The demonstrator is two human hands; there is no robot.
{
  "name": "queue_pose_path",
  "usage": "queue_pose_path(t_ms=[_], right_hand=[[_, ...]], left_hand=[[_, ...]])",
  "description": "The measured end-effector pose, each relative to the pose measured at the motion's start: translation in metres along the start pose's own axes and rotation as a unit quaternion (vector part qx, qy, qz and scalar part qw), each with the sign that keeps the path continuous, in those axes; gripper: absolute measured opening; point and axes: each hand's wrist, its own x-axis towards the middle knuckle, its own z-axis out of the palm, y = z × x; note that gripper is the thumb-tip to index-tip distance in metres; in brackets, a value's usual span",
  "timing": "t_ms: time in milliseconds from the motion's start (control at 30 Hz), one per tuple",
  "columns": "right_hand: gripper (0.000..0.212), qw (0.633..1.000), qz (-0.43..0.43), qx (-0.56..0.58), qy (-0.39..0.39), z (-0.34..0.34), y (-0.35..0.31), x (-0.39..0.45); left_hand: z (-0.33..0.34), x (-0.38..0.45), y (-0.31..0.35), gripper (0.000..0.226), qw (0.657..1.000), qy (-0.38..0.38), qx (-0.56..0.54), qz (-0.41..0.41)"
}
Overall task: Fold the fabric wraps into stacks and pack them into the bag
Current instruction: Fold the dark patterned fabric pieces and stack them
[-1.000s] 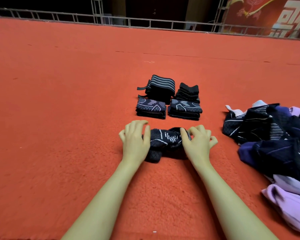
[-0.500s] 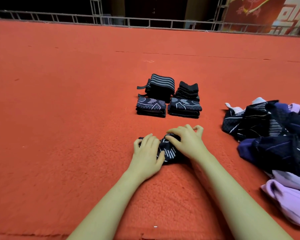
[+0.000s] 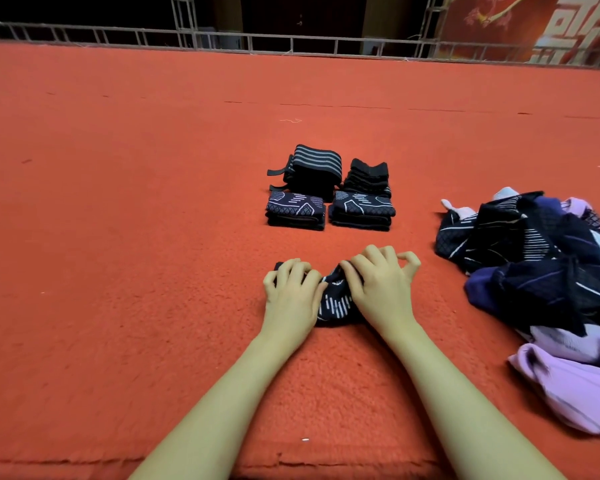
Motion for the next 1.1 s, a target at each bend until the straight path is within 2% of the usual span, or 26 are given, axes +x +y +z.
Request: queue_pose_path(t_ms=[100, 200, 400, 500, 600, 733, 800, 867, 933, 1000, 1100], right_hand=[[0.029, 0.995, 0.098, 0.004, 0.015, -0.001, 0.001, 0.008], [0.025, 0.982, 0.188, 0.012, 0.024, 0.0, 0.014, 0.013], [0.026, 0.968, 0.248, 0.035, 0.031, 0.003, 0.019, 0.017], [0.012, 0.968, 0.237, 0.085, -0.013, 0.004, 0.021, 0.011], [0.023, 0.967, 0.201, 0.134, -0.077, 0.001, 0.017, 0.01], [0.029, 0.965, 0.176, 0.099, -0.166, -0.006, 0.012, 0.017], [0.03, 0.969, 0.139, 0.072, -0.192, -0.009, 0.011, 0.018], [0.031, 0.961, 0.132, 0.076, -0.229, -0.01, 0.011, 0.018], [0.039, 0.951, 0.13, 0.075, -0.269, -0.009, 0.01, 0.016], [0.034, 0.948, 0.125, 0.069, -0.283, -0.009, 0.009, 0.014], [0.026, 0.959, 0.124, 0.059, -0.247, -0.008, 0.008, 0.009]], left_hand=[[-0.002, 0.01, -0.003, 0.025, 0.999, 0.033, 0.007, 0.03], [-0.005, 0.015, -0.014, 0.012, 0.994, 0.077, 0.021, 0.073], [-0.01, 0.023, -0.035, 0.007, 0.984, 0.13, 0.068, 0.103], [-0.01, 0.011, -0.041, 0.022, 0.982, 0.085, 0.046, 0.162], [-0.014, 0.004, -0.035, 0.033, 0.985, 0.07, -0.003, 0.157], [-0.016, 0.019, -0.016, 0.029, 0.997, 0.049, -0.029, 0.055], [-0.014, 0.029, -0.011, 0.038, 1.0, 0.0, -0.024, -0.012], [-0.007, 0.035, -0.011, 0.043, 0.997, -0.072, 0.006, -0.041], [0.002, 0.035, -0.013, 0.039, 0.992, -0.113, 0.028, -0.039], [0.004, 0.033, -0.014, 0.03, 0.994, -0.103, 0.029, -0.035], [0.003, 0.029, -0.018, 0.019, 0.996, -0.071, 0.018, -0.041]])
